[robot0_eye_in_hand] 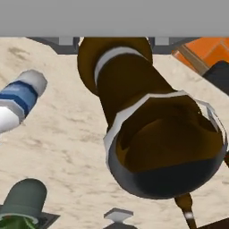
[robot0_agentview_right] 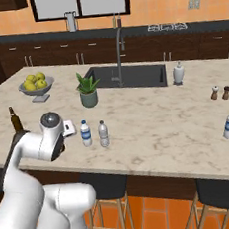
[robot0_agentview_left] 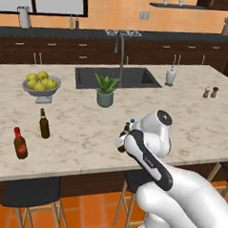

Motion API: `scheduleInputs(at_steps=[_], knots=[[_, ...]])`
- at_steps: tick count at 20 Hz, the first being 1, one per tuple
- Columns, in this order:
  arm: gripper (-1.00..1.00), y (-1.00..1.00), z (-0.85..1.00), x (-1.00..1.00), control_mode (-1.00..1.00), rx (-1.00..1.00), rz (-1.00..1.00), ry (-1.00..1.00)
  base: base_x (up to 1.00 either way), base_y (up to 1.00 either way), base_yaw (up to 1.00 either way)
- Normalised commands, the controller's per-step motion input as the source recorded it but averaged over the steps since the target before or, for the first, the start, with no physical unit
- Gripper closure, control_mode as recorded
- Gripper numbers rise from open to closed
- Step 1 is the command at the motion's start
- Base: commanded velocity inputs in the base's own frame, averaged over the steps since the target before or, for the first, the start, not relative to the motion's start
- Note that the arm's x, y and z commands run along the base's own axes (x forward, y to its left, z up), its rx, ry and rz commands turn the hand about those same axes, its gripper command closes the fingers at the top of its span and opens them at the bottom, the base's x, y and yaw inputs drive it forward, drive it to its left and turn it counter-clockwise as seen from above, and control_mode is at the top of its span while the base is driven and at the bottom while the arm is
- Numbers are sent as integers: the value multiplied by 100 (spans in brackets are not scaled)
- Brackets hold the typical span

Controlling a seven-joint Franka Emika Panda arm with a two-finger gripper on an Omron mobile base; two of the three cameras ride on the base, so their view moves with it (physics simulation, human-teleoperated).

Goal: Move the plastic bottles in the middle to the plastics group, and the glass bottles in the middle to the glass group.

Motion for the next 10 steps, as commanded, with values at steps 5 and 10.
scheduleInputs(at_steps=[5, 10], knots=[[100, 100, 1, 0, -100, 0, 22, 0, 0, 0, 0], [100, 99, 6, 15, -100, -1, 16, 0, 0, 0, 0]])
